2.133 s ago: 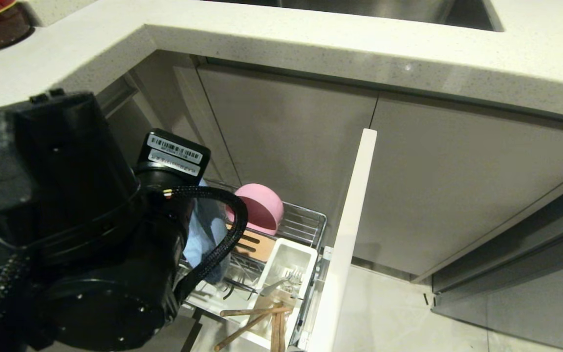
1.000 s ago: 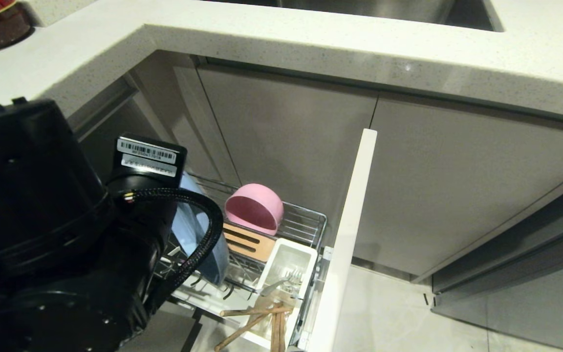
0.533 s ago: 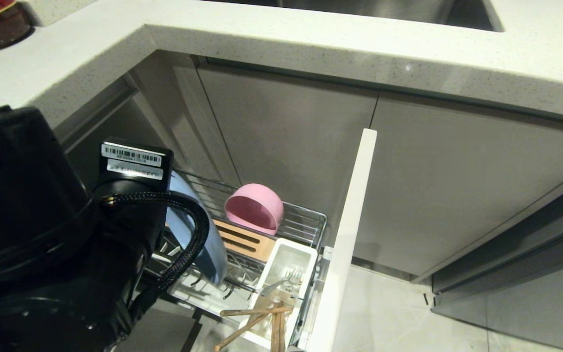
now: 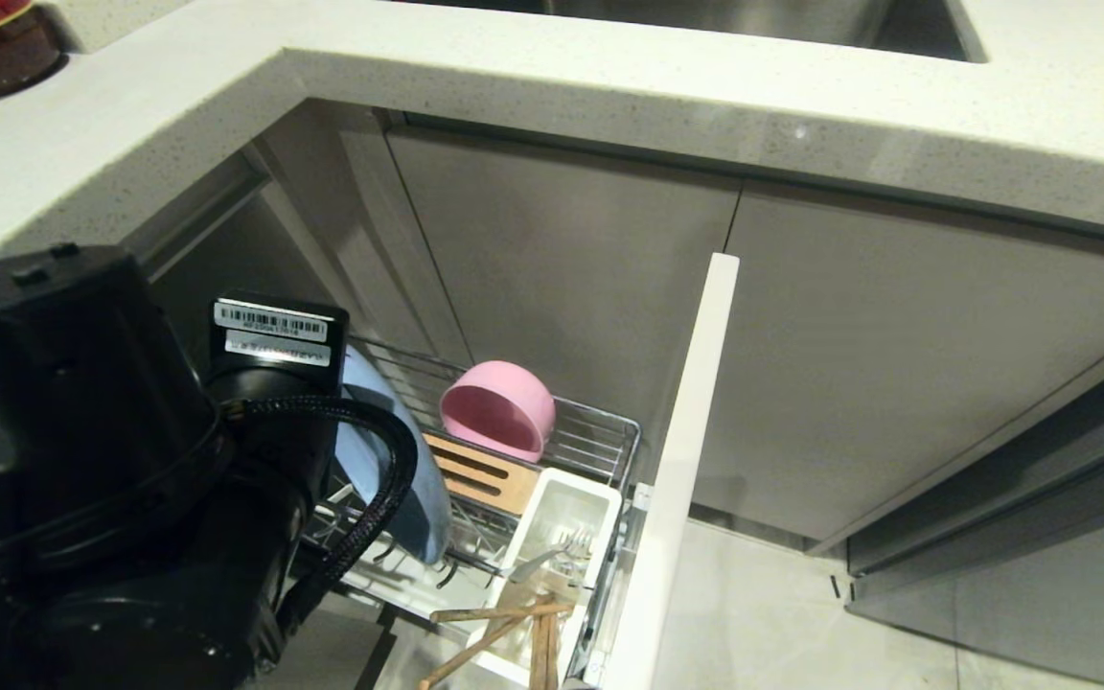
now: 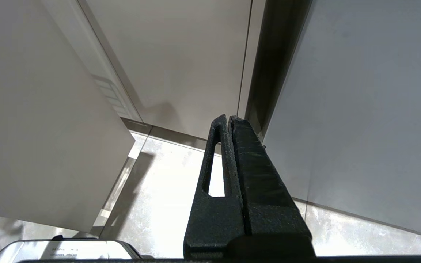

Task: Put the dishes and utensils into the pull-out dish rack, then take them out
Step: Pick up the plate and place it in the cupboard

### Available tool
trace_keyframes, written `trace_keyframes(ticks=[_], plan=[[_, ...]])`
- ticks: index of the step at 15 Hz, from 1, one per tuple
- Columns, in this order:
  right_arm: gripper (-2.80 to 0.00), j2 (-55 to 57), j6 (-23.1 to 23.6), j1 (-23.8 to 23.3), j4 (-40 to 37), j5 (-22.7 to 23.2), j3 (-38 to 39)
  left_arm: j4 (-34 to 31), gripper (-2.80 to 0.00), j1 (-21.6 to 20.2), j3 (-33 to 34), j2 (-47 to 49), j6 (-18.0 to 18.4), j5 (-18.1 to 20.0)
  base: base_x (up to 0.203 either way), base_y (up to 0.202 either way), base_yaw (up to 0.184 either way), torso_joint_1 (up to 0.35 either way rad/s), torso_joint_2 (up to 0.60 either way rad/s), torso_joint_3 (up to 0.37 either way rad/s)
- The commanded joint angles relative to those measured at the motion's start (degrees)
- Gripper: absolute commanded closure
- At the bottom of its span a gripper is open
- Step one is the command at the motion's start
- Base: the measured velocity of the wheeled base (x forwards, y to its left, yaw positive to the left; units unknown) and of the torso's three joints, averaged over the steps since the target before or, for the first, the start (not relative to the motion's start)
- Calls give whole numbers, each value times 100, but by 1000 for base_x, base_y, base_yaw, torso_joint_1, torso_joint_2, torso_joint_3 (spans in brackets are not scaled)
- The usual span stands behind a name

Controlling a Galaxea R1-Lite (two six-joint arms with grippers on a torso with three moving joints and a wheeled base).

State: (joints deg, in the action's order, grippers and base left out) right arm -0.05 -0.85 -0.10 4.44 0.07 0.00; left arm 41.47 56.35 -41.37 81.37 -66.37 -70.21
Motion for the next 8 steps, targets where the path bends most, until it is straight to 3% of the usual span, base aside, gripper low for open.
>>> trace_keyframes(ticks=[1,8], plan=[[0,-4,-3,1,5,1,149,1,0,-35,24,44,-41,-52,0,0,0,0,0,0],[0,-4,-3,1,5,1,149,19,0,-133,42,72,-69,-141,0,0,0,0,0,0]])
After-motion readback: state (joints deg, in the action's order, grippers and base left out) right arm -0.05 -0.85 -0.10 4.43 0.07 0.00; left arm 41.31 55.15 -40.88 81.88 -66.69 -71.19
